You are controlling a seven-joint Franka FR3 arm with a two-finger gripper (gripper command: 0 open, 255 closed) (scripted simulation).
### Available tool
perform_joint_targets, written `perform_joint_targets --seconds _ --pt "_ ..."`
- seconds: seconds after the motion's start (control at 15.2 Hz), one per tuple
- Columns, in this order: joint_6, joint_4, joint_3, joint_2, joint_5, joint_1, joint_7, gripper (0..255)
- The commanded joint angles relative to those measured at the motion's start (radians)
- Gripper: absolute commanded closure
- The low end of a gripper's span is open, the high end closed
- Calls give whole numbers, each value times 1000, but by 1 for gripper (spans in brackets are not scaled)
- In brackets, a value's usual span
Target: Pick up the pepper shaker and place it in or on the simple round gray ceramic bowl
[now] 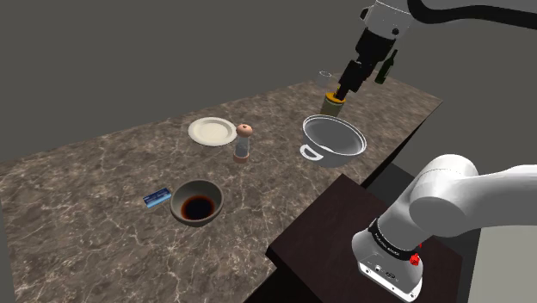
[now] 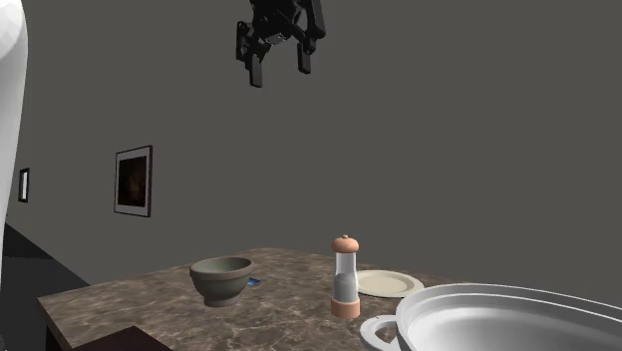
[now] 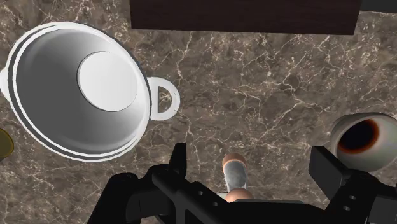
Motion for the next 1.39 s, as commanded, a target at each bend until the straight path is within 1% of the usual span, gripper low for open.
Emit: perform_joint_targets --seconds 0.0,0.33,0.66,0.99,1.32 --pt "0 0 0 0 0 0 0 0" --pt "170 -23 38 147 -3 12 44 0" --pt "327 -9 76 321 -18 17 93 0" --pt "462 43 111 513 -51 15 150 0" --pt "566 132 140 713 -107 11 220 0"
